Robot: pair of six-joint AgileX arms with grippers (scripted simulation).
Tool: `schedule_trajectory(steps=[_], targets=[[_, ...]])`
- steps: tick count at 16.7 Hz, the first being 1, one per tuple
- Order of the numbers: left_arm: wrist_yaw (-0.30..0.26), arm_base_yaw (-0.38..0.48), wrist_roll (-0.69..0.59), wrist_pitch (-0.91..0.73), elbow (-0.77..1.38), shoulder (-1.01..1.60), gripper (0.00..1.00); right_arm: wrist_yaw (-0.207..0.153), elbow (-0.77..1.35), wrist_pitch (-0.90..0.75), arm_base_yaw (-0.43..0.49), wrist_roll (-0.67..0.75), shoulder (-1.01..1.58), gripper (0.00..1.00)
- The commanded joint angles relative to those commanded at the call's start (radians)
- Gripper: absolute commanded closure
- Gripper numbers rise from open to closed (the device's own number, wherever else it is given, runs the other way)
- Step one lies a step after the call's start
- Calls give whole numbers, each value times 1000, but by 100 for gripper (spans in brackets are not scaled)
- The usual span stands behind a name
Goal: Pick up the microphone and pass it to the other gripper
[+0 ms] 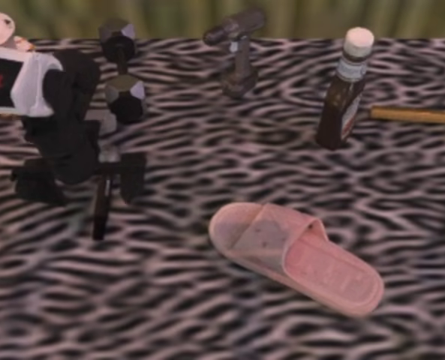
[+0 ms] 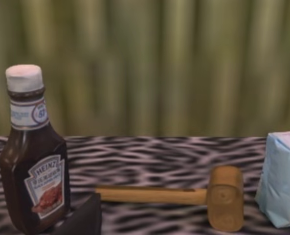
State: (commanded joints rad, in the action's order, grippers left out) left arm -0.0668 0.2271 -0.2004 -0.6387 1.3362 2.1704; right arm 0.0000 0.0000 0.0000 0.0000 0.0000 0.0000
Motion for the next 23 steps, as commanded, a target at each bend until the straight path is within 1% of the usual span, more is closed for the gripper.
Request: schedule_trajectory(steps=[2, 6, 19, 20, 23], targets=[[0, 3, -2, 35, -14, 27, 0, 0, 0, 0, 0, 0, 0, 0], [0, 3, -2, 37, -15, 29, 0, 0, 0, 0, 0, 0, 0, 0], [0, 3, -2, 37, -15, 29, 98, 0, 0, 0, 0, 0, 0, 0], [0, 3, -2, 37, -15, 29, 100, 0, 0, 0, 0, 0, 0, 0], [0, 3, -2, 37, -15, 29, 100, 0, 0, 0, 0, 0, 0, 0]])
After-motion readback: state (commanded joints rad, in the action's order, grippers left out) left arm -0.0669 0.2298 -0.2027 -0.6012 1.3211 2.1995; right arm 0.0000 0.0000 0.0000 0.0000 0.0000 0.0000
